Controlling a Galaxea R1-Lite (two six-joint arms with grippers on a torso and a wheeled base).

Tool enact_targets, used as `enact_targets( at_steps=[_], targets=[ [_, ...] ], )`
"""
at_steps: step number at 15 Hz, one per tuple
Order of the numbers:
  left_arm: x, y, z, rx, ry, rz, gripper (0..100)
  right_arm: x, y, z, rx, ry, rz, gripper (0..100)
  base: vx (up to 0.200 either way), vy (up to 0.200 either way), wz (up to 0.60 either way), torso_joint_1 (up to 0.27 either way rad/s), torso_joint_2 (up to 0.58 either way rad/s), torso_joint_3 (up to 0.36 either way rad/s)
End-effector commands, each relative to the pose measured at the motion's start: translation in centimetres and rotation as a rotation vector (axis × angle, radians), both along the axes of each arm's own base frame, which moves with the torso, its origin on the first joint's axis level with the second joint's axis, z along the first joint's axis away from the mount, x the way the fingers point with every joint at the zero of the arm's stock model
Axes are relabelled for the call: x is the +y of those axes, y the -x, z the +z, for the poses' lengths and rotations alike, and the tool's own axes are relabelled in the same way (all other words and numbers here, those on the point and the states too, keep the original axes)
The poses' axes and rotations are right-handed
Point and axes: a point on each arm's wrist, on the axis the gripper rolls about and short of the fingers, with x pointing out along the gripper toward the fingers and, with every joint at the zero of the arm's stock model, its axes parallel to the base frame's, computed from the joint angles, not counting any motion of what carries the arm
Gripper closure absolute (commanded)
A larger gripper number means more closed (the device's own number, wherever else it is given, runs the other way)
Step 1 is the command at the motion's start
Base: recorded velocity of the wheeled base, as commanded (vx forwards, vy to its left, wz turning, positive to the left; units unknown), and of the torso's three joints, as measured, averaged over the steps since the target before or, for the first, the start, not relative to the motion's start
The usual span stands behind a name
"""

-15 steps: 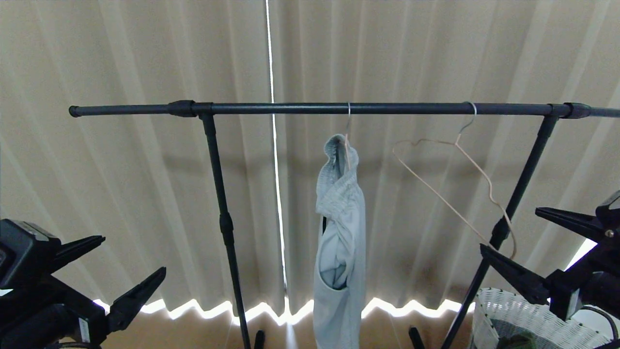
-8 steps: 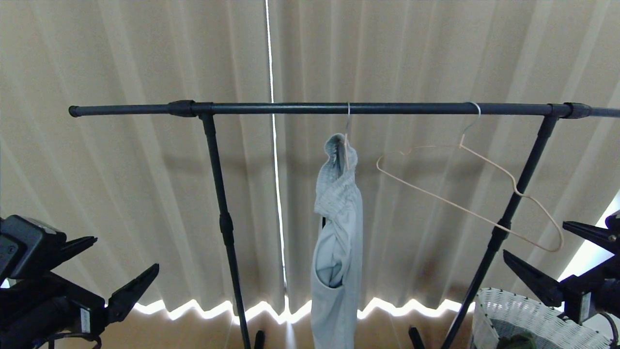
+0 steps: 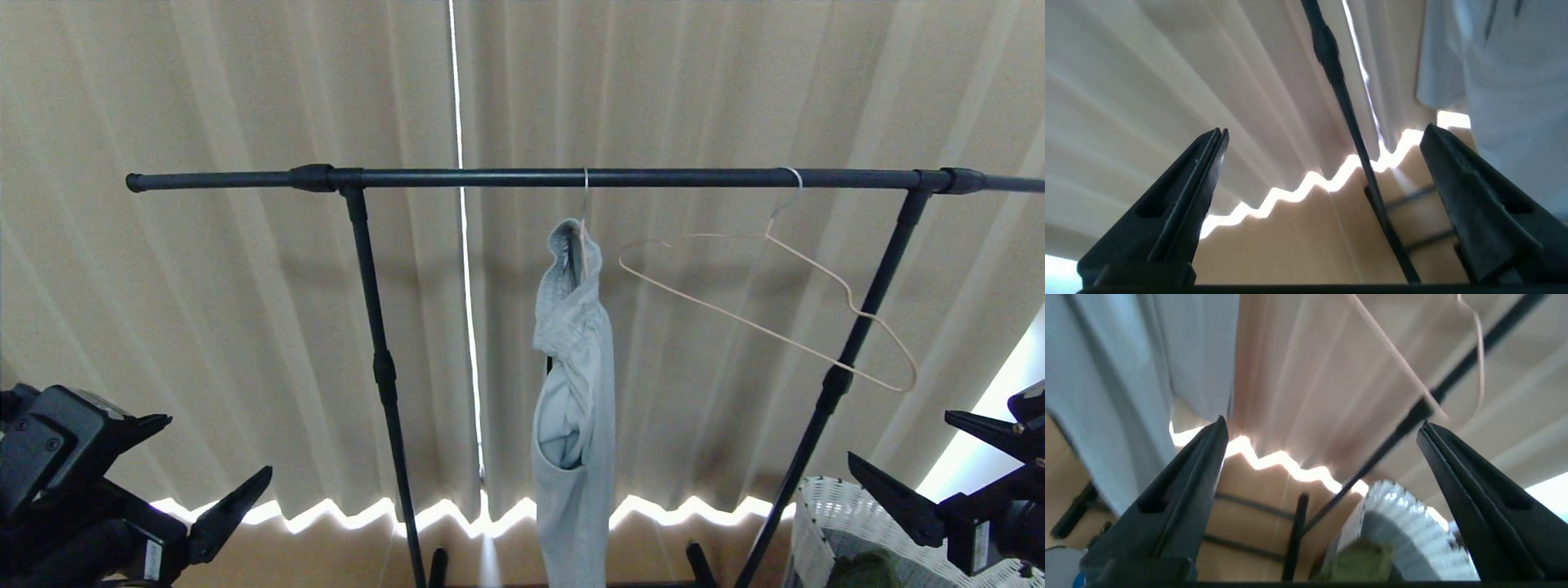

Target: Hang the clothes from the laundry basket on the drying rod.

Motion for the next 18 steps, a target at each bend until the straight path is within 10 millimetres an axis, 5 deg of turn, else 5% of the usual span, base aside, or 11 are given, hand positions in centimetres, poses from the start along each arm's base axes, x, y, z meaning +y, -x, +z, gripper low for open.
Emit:
enact_targets(
  at_steps=[1,5,18],
  targets=[
    [0.0,0.1,-0.3,0.01,-0.005,0.0,0,0.0,-0.1,-0.1,0.006,0.003,-0.001,0,-0.2,0.0,0.0,0.002,0.01,0.002],
    [0.0,-0.1,-0.9,0.046,-0.004,0.003,0,0.0,-0.2,0.2,-0.007,0.0,-0.008,0,-0.2,0.0,0.0,-0.002,0.0,0.005],
    [-0.3,-2.0,-0.3,0.06,-0.004,0.016,0,-0.4,-1.8,-1.4,0.094,0.03,-0.07,0,0.0,0.0,0.0,0.0,0.0,0.0]
  ],
)
